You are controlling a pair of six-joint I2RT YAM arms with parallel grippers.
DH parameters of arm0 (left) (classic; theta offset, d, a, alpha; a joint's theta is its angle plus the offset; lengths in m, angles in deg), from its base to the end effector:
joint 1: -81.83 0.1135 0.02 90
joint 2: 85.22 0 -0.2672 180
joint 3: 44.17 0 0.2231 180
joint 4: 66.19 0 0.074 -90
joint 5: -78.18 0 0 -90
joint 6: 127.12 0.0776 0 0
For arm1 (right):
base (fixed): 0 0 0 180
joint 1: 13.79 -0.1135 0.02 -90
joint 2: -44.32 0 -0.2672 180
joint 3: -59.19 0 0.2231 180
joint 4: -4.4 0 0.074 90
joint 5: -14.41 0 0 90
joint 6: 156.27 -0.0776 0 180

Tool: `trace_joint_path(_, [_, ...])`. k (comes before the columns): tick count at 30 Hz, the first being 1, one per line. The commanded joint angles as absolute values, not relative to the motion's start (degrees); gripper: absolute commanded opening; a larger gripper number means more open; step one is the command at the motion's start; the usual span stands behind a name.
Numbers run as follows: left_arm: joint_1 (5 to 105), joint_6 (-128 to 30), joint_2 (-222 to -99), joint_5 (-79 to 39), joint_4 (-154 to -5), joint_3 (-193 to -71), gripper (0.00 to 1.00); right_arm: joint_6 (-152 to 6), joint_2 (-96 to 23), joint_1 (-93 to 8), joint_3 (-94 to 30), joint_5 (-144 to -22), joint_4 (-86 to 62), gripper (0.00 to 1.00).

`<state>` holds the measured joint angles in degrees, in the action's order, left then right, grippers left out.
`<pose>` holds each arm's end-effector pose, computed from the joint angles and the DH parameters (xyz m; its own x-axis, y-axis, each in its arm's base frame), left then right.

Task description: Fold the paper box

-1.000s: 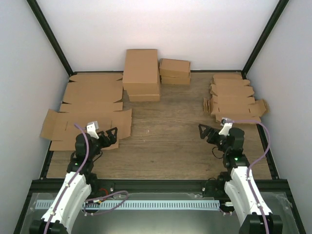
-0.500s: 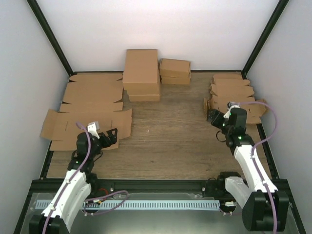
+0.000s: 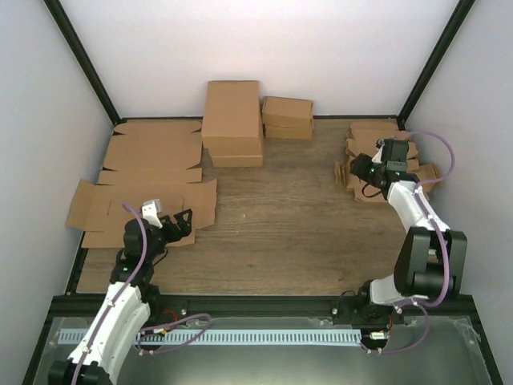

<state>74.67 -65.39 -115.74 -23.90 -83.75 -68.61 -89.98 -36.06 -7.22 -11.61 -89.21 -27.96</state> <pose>0.1458 -0.0347 0.1655 -0.4982 -0.4042 -0.7671 0.0864 0.8571 -0.5078 0.3066 -0.0169 0.2399 -0.6332 0.4663 -0.6178 0.2095 0.8716 0.4432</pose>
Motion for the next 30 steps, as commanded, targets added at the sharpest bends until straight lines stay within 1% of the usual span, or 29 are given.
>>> trace_joint_path(1, [74.54, -64.97, -115.39, -24.42, -82.79, -68.60, 1.00, -87.13, -40.95, -7.20, -16.48, -89.77, -29.92, 0.50])
trace_joint_path(9, [74.54, -64.98, -116.16, -24.31, -82.53, -68.73, 1.00, -85.62, -48.36, -7.21, -20.38, -90.73, -29.66, 0.41])
trace_joint_path(14, [74.54, -64.93, -116.33, -24.35, -82.44, -68.73, 1.00, -85.62, -50.46, -7.25, -20.17, -89.05, -28.23, 0.40])
trace_joint_path(20, [74.56, -64.98, -116.51, -24.44, -82.41, -68.81, 1.00, -85.69, -53.29, -7.20, -20.83, -89.87, -27.31, 0.37])
trace_joint_path(23, [74.54, -64.98, -116.22, -24.57, -82.58, -68.74, 1.00, -85.62, -54.52, -7.20, -21.09, -90.33, -26.89, 0.32])
trace_joint_path(26, [74.54, -65.06, -115.81, -24.57, -82.58, -68.64, 1.00, -85.60, -55.44, -7.20, -21.67, -90.01, -26.99, 0.26])
trace_joint_path(30, [74.54, -65.02, -116.19, -24.57, -82.42, -68.68, 1.00, -85.19, -55.58, -7.20, -22.83, -89.91, -27.80, 0.02])
